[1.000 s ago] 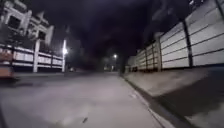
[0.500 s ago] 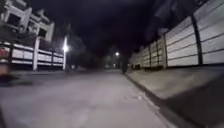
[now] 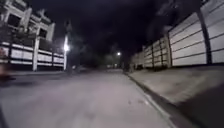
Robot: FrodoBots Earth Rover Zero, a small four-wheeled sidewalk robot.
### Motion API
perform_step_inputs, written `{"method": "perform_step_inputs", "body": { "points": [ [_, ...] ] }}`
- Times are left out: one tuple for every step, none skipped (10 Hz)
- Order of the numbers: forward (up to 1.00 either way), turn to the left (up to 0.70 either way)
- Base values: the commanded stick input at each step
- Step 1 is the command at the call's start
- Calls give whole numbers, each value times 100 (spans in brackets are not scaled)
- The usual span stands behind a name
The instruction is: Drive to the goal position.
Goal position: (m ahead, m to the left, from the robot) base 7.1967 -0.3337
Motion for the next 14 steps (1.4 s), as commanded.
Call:
{"method": "perform_step_inputs", "body": {
  "points": [
    [70, 0],
    [70, 0],
    [70, 0],
    [70, 0],
    [70, 0],
    [70, 0],
    [70, 0],
    [70, 0],
    [70, 0],
    [70, 0],
    [70, 0],
    [70, 0],
    [70, 0],
    [70, 0]
  ]
}}
